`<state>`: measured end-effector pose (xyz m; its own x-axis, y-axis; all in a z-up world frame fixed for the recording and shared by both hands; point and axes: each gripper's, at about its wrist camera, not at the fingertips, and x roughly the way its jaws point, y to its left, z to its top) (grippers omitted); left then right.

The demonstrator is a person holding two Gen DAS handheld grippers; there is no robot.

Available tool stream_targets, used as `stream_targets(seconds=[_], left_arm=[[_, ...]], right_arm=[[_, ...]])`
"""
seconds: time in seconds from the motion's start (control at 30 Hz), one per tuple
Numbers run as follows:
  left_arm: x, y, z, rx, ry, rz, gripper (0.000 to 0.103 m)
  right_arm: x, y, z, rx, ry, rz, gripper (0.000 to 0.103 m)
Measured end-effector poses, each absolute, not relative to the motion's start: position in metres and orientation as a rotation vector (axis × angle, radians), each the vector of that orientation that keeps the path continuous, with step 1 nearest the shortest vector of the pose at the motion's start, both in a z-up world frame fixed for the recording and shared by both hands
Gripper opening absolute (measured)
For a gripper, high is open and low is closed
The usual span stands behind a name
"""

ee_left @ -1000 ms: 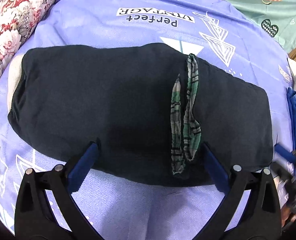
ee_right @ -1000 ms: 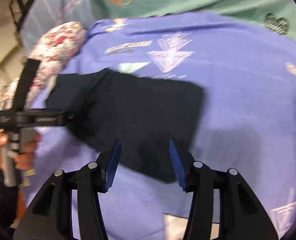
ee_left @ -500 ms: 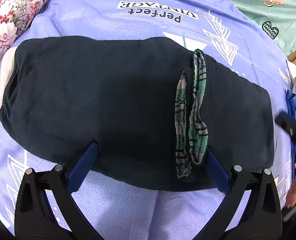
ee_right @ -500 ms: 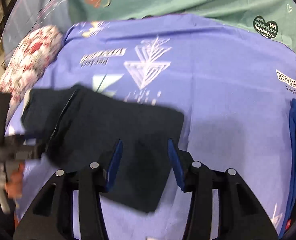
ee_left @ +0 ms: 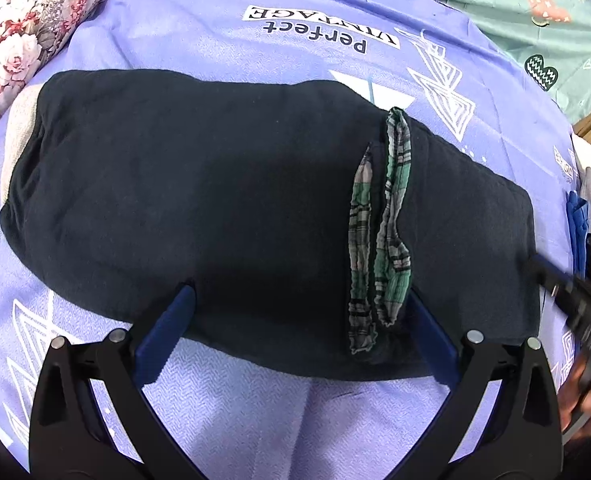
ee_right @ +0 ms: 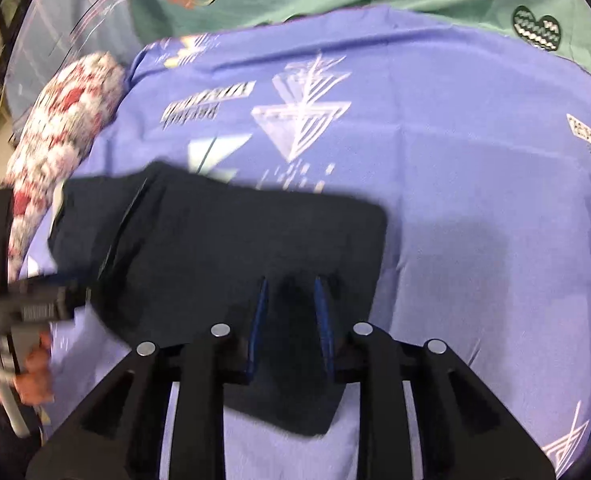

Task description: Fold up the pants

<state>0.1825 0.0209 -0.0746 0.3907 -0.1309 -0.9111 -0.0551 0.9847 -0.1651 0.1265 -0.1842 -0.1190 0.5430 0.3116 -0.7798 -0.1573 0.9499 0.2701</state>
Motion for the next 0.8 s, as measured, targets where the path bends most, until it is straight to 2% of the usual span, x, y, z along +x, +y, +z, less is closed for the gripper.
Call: stream_targets(seconds=[0.1,0.33,0.53,0.8], left_arm=[[0.179,0.019,-0.072,-0.17,1.17,-0.041,0.101],[0.173,0.017,-0.064,-0.165,1.166,-0.042,0.101],[0.168,0.008,-0.041,-0.098,1.095,-0.032,0.101],[0.181,0.018,-0.07,-0.112,1.16,0.012,0.101]], right_arm=[[0.114,-0.176,-0.125,0.124,0.955,0.281,0.027],[0.113,-0.174,-0.132,0.126,0.945,0.323,0.041],[0.11,-0.172,-0.132,0.12,0.924,0.343,0.047],[0.11,-0.177,-0.13,0.15,0.925,0.371,0.048]])
